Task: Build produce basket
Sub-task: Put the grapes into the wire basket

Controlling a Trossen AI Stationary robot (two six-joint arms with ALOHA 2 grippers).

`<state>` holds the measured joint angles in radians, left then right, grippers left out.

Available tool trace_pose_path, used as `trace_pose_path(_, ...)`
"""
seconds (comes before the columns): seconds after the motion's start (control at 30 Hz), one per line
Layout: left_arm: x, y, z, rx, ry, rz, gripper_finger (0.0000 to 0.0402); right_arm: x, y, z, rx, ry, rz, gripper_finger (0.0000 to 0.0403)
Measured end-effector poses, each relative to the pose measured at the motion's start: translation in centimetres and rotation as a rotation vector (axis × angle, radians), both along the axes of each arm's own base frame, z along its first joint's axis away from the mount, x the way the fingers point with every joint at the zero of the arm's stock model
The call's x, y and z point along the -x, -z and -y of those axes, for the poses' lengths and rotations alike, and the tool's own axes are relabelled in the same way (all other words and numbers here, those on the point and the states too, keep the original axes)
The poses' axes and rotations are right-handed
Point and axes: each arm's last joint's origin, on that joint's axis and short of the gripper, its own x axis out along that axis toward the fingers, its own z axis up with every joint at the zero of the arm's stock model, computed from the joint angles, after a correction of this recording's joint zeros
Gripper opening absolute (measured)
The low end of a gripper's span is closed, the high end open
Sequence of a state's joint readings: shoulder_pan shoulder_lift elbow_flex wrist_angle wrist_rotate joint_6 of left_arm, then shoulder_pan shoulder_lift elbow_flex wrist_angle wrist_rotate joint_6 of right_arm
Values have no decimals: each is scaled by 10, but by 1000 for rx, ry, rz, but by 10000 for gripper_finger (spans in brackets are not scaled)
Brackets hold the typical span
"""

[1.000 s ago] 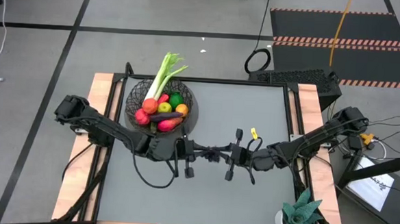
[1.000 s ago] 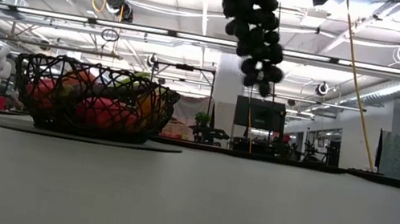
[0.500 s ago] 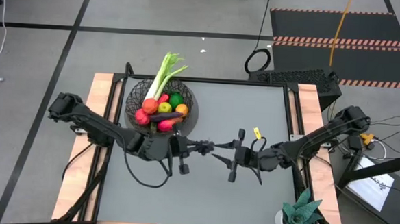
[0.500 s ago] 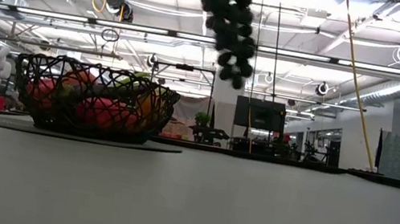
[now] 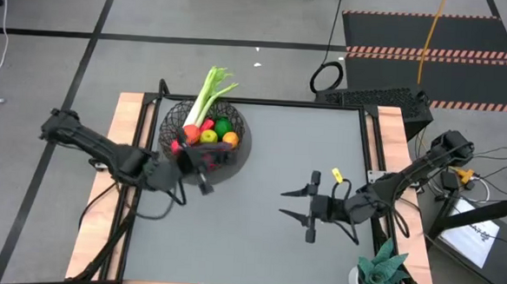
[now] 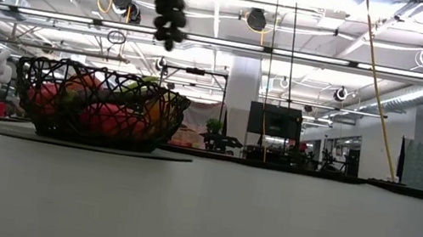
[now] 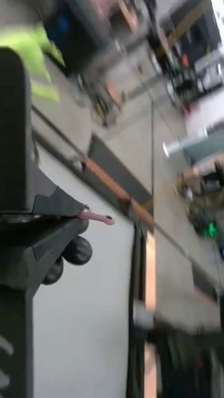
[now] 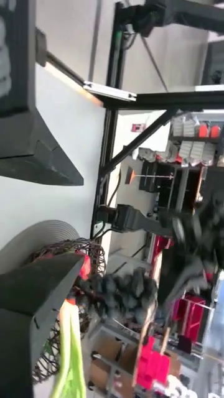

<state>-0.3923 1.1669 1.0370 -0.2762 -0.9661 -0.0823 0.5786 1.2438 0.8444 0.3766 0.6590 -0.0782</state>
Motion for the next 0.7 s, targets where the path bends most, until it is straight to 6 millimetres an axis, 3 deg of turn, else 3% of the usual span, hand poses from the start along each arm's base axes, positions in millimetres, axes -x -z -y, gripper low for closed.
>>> trace_pose_path(0.23, 29, -3, -43, -3, -186, -72, 9, 1, 3, -1, 68, -8, -24, 181)
trace_pose_path(0.47, 21, 23, -87, 32, -324, -145, 12, 3, 15, 2, 171, 29, -56, 181)
trace_pose_path(0.7, 11, 62, -128, 68, -380, -194, 5, 5, 21, 6, 209, 108, -76, 180)
